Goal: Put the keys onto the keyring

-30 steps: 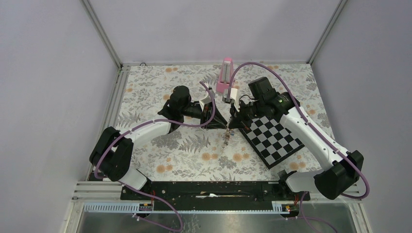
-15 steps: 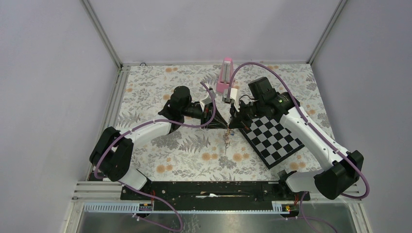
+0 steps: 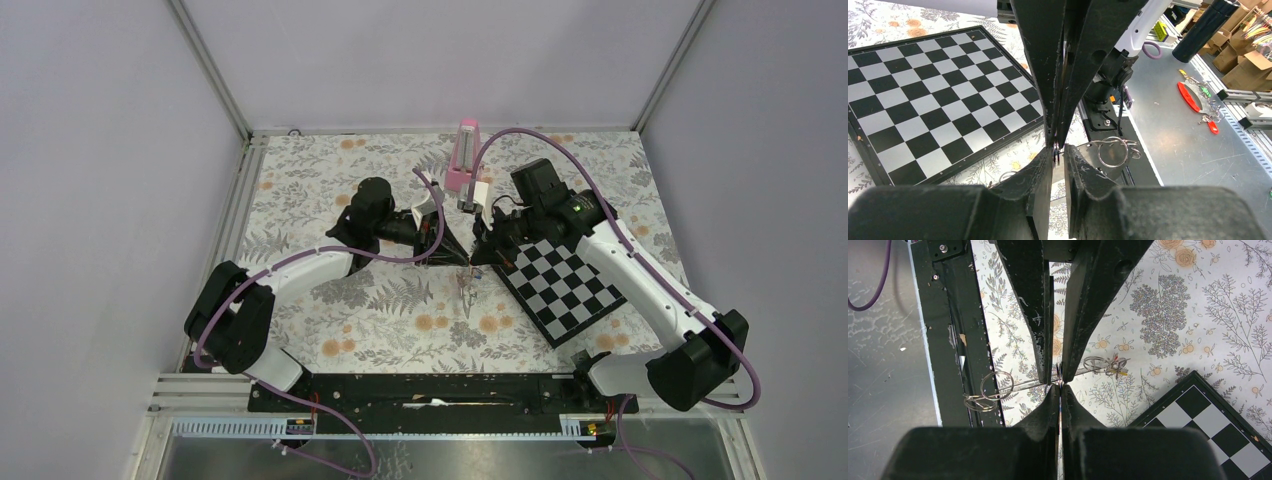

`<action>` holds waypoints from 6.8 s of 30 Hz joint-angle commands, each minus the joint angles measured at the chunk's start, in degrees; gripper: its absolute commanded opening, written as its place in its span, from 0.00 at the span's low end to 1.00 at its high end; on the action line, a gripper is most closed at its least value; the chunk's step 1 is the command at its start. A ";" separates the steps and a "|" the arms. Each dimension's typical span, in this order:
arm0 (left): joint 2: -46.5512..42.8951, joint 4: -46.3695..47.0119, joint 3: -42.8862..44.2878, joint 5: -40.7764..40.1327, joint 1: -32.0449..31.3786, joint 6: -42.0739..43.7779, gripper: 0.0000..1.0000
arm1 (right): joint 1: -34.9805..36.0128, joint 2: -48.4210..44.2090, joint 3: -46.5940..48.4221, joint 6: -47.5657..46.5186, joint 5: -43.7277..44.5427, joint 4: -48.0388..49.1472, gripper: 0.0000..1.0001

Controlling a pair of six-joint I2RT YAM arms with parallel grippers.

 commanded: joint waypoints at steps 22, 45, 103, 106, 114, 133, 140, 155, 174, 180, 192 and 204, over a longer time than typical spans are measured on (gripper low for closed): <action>-1.21 19.26 -2.01 5.31 0.61 -11.02 0.00 | -1.47 -5.70 -4.19 1.71 -1.38 5.70 0.32; 2.80 39.95 -4.14 5.38 0.61 -25.66 0.00 | -2.43 -7.82 -7.58 0.62 -12.40 7.62 0.09; 3.70 47.91 -5.88 1.12 0.97 -33.21 0.00 | -4.19 -7.38 -7.83 4.93 -12.94 13.09 0.34; 3.68 48.01 -6.04 1.18 0.96 -33.31 0.00 | -4.17 -7.15 -7.86 5.07 -12.62 13.26 0.30; 3.50 48.10 -6.19 1.22 0.96 -33.26 0.00 | -4.11 -7.06 -8.42 4.98 -12.53 13.26 0.23; 0.69 29.61 -3.29 4.87 1.31 -17.70 0.18 | -3.31 -5.86 -4.01 1.32 -6.03 6.03 0.00; -0.98 -2.67 4.54 2.86 1.32 6.45 0.37 | -0.25 -3.15 -0.41 -0.32 0.20 -0.18 0.00; -0.77 -3.55 3.58 2.18 -0.56 7.70 0.39 | 1.25 -0.41 2.15 0.50 1.72 -0.95 0.00; -0.05 -4.34 2.92 2.35 -1.36 8.32 0.16 | 1.33 -1.41 1.31 0.94 1.97 0.33 0.00; -0.27 -5.98 2.91 2.48 -1.41 9.49 0.06 | 1.31 -1.60 1.30 1.25 2.06 0.61 0.00; -1.80 -4.01 2.79 2.53 -0.57 7.35 0.00 | 0.81 -4.22 -0.87 1.30 4.10 2.73 0.19; -1.50 28.86 -3.43 1.61 0.08 -20.61 0.00 | -2.56 -9.63 -5.93 0.05 -2.18 5.58 0.45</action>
